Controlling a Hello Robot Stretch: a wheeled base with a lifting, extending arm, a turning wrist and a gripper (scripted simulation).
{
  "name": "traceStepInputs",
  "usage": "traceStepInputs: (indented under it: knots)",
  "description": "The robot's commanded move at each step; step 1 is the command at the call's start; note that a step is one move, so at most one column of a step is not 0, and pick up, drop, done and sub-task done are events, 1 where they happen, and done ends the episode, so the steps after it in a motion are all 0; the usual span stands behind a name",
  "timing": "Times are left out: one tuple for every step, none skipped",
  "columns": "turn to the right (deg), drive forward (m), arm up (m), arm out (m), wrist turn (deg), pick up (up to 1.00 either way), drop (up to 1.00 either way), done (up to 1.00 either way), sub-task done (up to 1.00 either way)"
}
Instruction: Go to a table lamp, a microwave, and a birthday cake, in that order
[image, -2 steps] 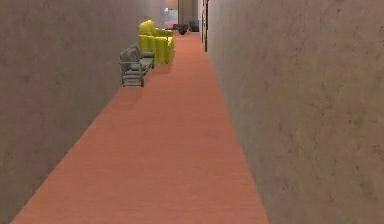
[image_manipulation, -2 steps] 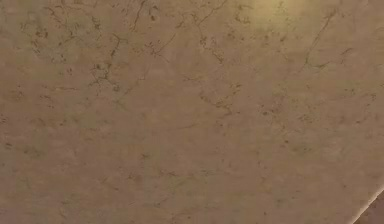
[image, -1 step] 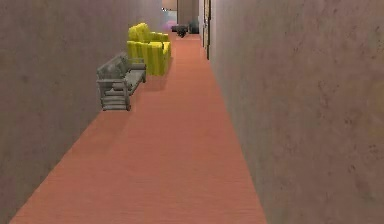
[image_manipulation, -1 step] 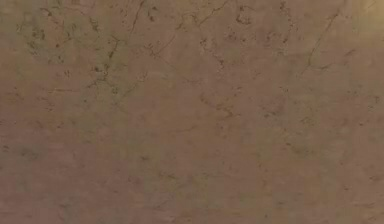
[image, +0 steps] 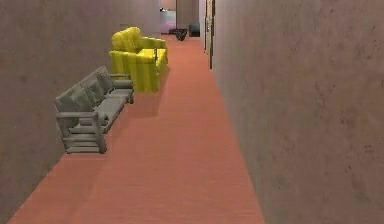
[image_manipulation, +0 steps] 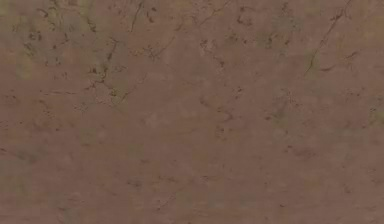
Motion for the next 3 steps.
traceStepInputs:
  knots:
    - [0.0,1.0,0.0,0.0,0.0,0.0,0.0,0.0,0.0]
    - [0.0,1.0,0.0,0.0,0.0,0.0,0.0,0.0,0.0]
    - [0.0,1.0,0.0,0.0,0.0,0.0,0.0,0.0,0.0]
